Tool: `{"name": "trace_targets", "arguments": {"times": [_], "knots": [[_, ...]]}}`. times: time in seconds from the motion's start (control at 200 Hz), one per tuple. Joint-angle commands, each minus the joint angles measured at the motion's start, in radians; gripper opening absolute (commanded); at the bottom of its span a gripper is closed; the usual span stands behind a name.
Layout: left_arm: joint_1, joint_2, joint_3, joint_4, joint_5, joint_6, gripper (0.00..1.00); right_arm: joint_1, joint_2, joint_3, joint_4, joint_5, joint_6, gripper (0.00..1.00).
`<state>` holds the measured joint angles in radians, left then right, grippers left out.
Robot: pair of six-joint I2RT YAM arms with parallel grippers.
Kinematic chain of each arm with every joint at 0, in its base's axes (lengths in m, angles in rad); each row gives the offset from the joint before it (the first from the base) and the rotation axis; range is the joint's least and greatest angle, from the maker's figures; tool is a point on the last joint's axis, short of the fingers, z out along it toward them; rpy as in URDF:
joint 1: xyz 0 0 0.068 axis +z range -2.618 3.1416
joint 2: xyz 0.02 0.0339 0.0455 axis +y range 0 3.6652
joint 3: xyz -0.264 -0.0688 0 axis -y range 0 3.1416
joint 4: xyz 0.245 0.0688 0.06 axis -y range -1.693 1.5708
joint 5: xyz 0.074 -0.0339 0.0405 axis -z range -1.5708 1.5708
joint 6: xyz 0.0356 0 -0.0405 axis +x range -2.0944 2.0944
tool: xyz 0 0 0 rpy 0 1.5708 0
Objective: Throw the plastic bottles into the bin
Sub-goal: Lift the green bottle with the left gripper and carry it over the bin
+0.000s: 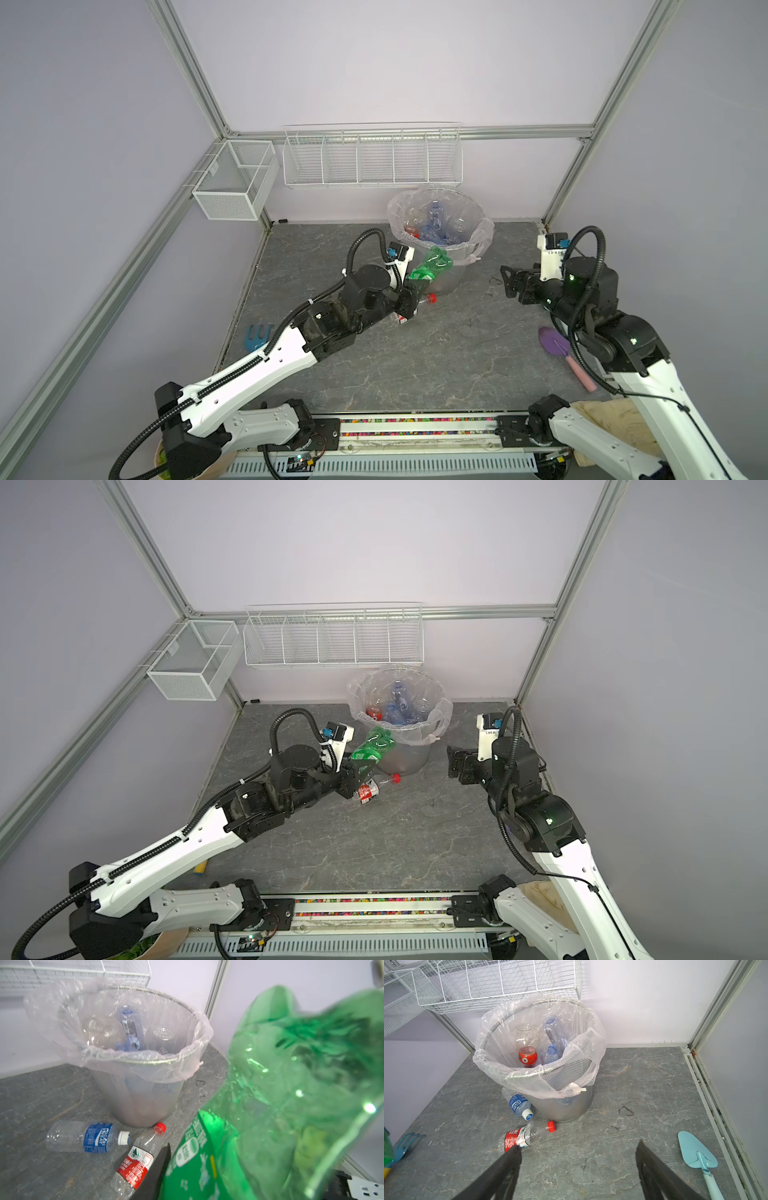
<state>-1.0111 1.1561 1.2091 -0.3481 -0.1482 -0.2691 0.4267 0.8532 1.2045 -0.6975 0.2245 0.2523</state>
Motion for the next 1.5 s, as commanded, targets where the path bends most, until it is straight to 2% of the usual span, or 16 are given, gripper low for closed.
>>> {"name": "trace_targets", "arguments": {"times": [0.0,0.425,1.025,1.294,1.494], "knots": [[-0.004,0.020,0.088,0.018,-0.023,0.079,0.28,-0.005,-0.016,-0.013,0.005,0.018,0.011,0.88],[0.020,0.106,0.196,0.166,-0.017,0.133,0.27,-0.010,-0.023,-0.027,0.002,0.024,0.013,0.89],[0.098,0.168,0.304,0.265,0.121,0.115,0.28,-0.017,-0.042,-0.046,0.008,0.030,0.009,0.88],[0.113,0.240,0.424,0.261,0.166,0.135,0.28,-0.019,-0.052,-0.042,0.001,0.030,0.010,0.89],[0.132,0.361,0.591,0.227,0.213,0.141,0.29,-0.021,-0.057,-0.031,-0.005,0.031,0.007,0.89]]}}
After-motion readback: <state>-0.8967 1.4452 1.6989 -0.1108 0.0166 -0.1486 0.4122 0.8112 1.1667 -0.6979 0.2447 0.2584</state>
